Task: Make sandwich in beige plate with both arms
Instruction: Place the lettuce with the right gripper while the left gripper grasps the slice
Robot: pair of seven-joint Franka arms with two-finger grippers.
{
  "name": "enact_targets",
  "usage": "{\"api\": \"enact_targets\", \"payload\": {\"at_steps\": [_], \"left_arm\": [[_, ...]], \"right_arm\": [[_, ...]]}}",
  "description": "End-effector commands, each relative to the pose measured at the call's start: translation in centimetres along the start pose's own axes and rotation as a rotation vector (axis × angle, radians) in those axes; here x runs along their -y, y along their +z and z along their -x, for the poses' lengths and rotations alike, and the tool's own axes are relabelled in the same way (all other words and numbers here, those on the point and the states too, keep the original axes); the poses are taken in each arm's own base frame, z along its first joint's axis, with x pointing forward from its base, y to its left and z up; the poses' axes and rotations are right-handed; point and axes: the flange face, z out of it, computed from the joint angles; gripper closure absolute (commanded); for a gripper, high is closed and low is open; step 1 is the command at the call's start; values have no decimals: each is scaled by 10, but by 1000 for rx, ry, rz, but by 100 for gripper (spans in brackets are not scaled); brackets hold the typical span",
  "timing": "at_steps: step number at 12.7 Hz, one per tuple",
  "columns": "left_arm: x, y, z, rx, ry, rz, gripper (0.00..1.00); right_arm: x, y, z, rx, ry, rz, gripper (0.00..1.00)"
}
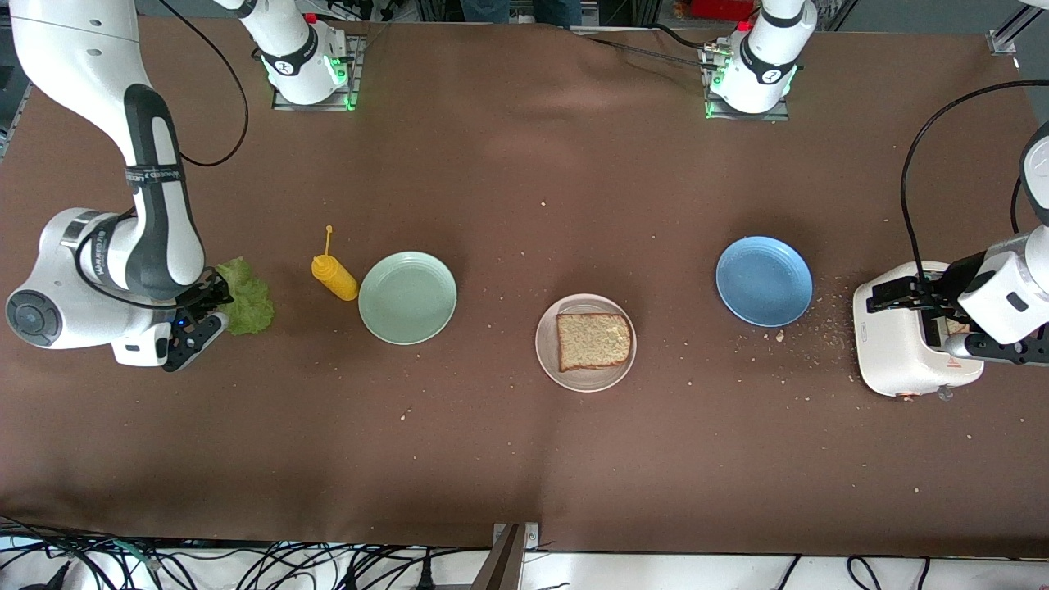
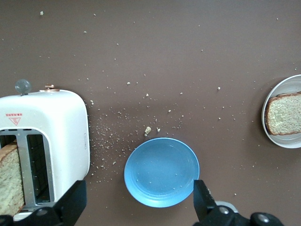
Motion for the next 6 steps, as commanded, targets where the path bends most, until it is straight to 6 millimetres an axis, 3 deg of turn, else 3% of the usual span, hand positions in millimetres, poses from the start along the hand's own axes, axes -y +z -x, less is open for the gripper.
{"api": "enact_targets", "payload": {"at_steps": [1,4,6], "left_arm": [[-1,-2,1,4,-2,-38,0],[-1,-3,1,3,0,-38,0],[-1,-3,1,2,-3,-38,0]], "right_arm": [[13,-51,-4,18,-1,-5,100],[45,-109,-10,27,118,-27,100],[71,-124,-18,-2,201,-137,100]]}}
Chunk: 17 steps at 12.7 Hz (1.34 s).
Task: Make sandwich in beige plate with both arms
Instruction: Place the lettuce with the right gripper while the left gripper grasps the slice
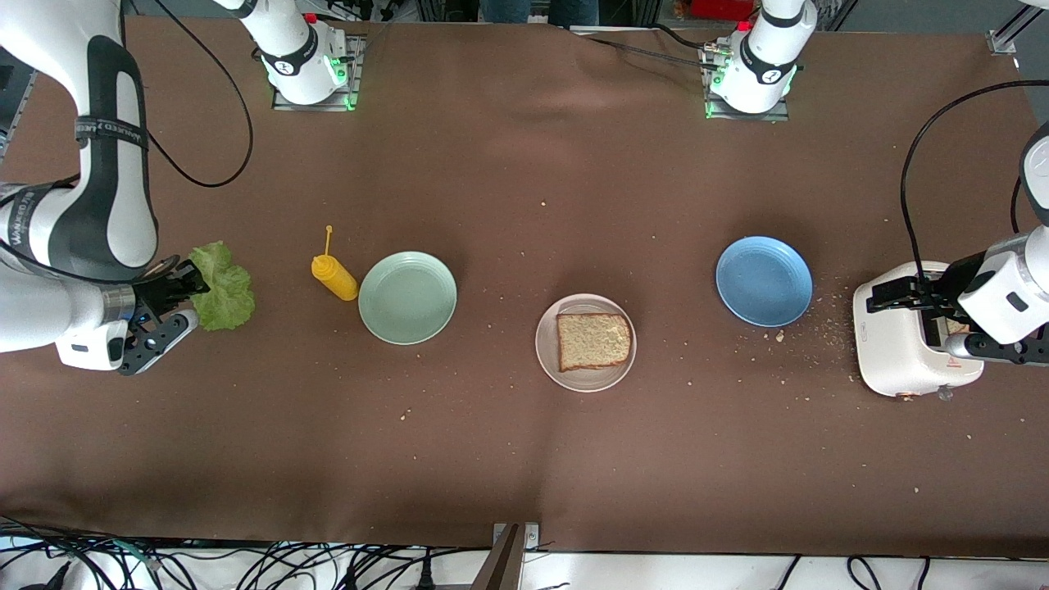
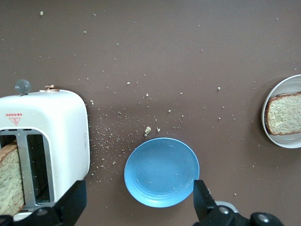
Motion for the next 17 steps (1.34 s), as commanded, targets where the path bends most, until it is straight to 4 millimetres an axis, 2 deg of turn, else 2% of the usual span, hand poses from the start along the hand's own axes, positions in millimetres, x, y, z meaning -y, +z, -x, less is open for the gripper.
{"api": "enact_targets", "payload": {"at_steps": [1,2,4,6,9,11,12,14,17], "left_arm": [[0,-2,1,4,-2,-37,0],[2,-2,2,4,-5,-39,0],[15,-1,3,7,-17,-38,0],[47,5,4,14,-55,-34,0],[94,18,9,31,-24,-22,0],[132,30,13,33,-20,-13,0],[145,36,13,29,-22,-12,0],[159,51,12,40,-34,-14,0],[178,73,11,97,-9,-136,0]], "right_arm": [[32,-17,-7,-22,114,-122,100],[51,-24,-13,-43,160,-153,100],[86,-23,-34,-51,252,-190,100],[127,-23,-61,-86,357,-221,100],[203,-10,-115,-161,555,-246,100],[258,12,-154,-214,703,-267,100],[283,22,-170,-251,771,-272,100],[323,54,-202,-315,923,-285,100],[377,105,-243,-439,1176,-361,100]]}}
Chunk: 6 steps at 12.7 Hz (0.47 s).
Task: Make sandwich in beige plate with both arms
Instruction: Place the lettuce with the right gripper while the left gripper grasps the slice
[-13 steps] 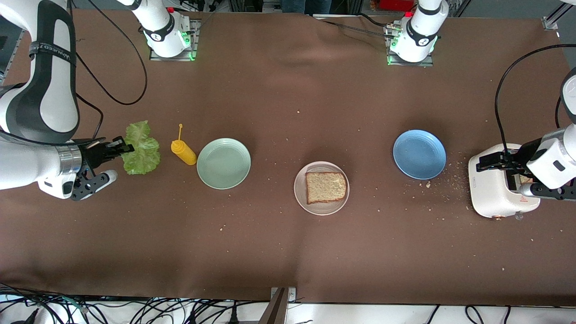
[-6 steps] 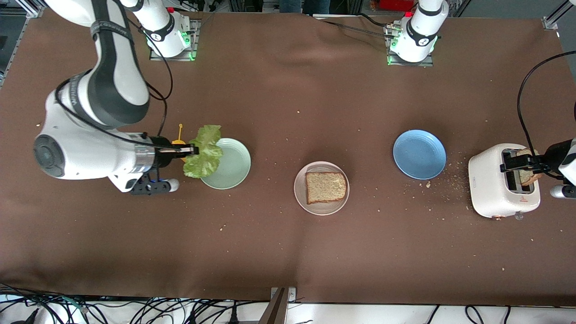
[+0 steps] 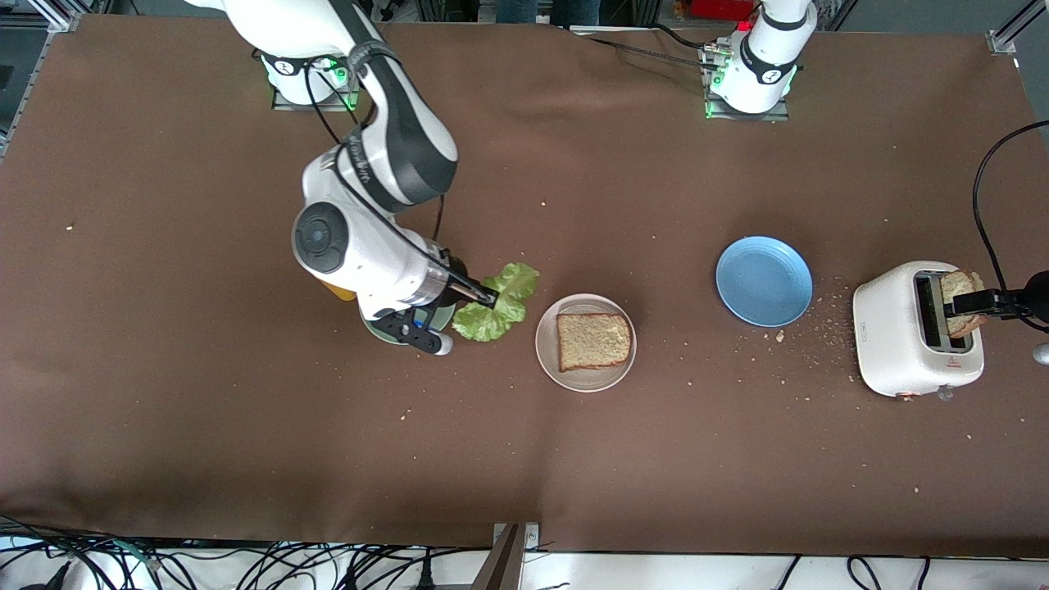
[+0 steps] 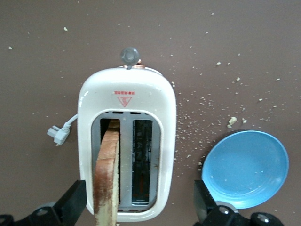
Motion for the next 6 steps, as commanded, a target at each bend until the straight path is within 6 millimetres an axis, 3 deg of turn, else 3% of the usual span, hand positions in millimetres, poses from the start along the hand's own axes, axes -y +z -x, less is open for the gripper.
{"api": "enact_targets", "payload": {"at_steps": [1,3,4,6], "left_arm": [[6,13,-4,27,33,-61,0],[19,34,-4,56,17,-47,0],[26,43,-4,68,8,-40,5],[27,58,-5,97,6,-31,68]], "right_arm": [[22,57,28,-63,186,-82,100],[31,98,47,-111,254,-155,100],[31,115,53,-124,299,-173,100],[35,134,60,-173,385,-269,100]]}}
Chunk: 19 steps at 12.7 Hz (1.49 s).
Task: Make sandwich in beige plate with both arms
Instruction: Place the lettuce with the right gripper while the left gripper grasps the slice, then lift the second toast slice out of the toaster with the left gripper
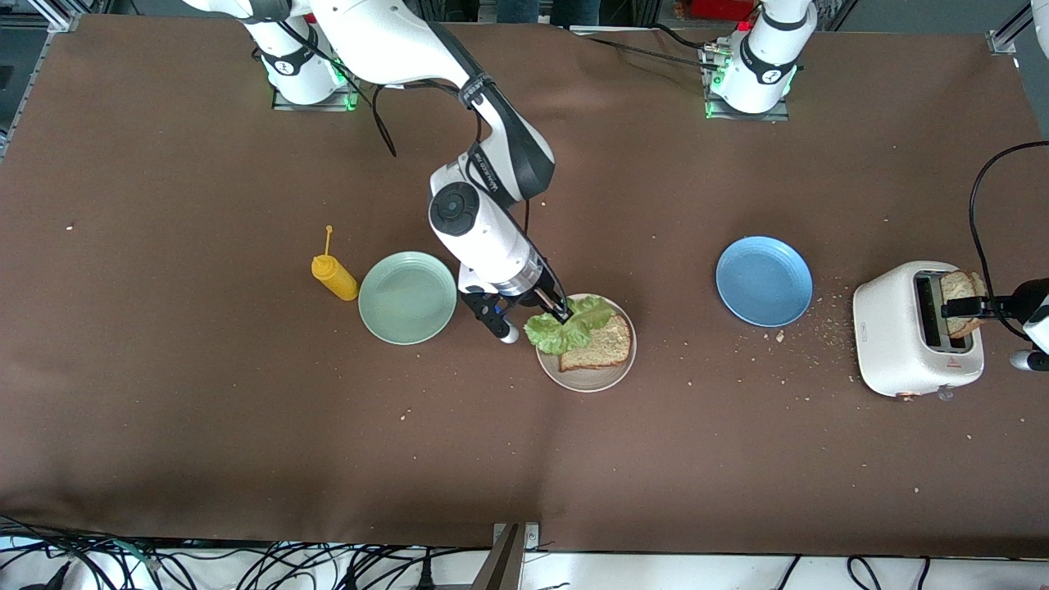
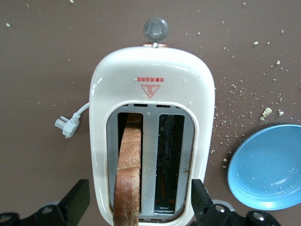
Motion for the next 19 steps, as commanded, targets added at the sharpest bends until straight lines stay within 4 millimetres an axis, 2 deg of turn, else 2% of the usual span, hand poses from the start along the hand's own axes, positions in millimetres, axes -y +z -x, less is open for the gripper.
{"api": "enact_targets", "payload": {"at_steps": [1,2,4,5,6,8,10,11,12,13,15,16,17,19], "left_arm": [[4,14,-2,34,23,-18,79],[3,15,-1,46,21,-14,99],[2,5,-1,32,19,-21,100],[-1,-2,-2,24,22,-26,100],[-4,-9,0,21,23,-24,100],[-10,-41,3,0,29,-31,100],[-15,-71,8,9,32,-21,100],[-23,-87,9,-2,40,-15,100],[-35,-115,15,-28,57,-13,100],[-49,-130,17,-51,81,-8,100],[-75,-147,21,-65,126,3,100],[-102,-149,18,-63,171,36,100],[-128,-148,16,-60,205,87,100],[-184,-128,2,-32,220,246,100]], "right_arm": [[-1,17,2,-37,105,-101,100],[-7,29,-1,-50,101,-98,100],[-10,36,7,-70,67,-109,100],[-12,39,14,-79,38,-103,66],[-15,43,16,-88,22,-93,1],[-17,43,25,-115,-39,-73,0],[-18,40,27,-118,-52,-45,0],[-17,33,27,-119,-63,-1,0],[-12,18,23,-135,-88,52,0],[-9,4,20,-149,-109,111,0],[-5,-24,10,-161,-159,203,0],[-4,-39,4,-155,-215,247,0],[-2,-58,-10,-154,-256,297,0],[-1,-97,-34,-134,-369,387,0]]}}
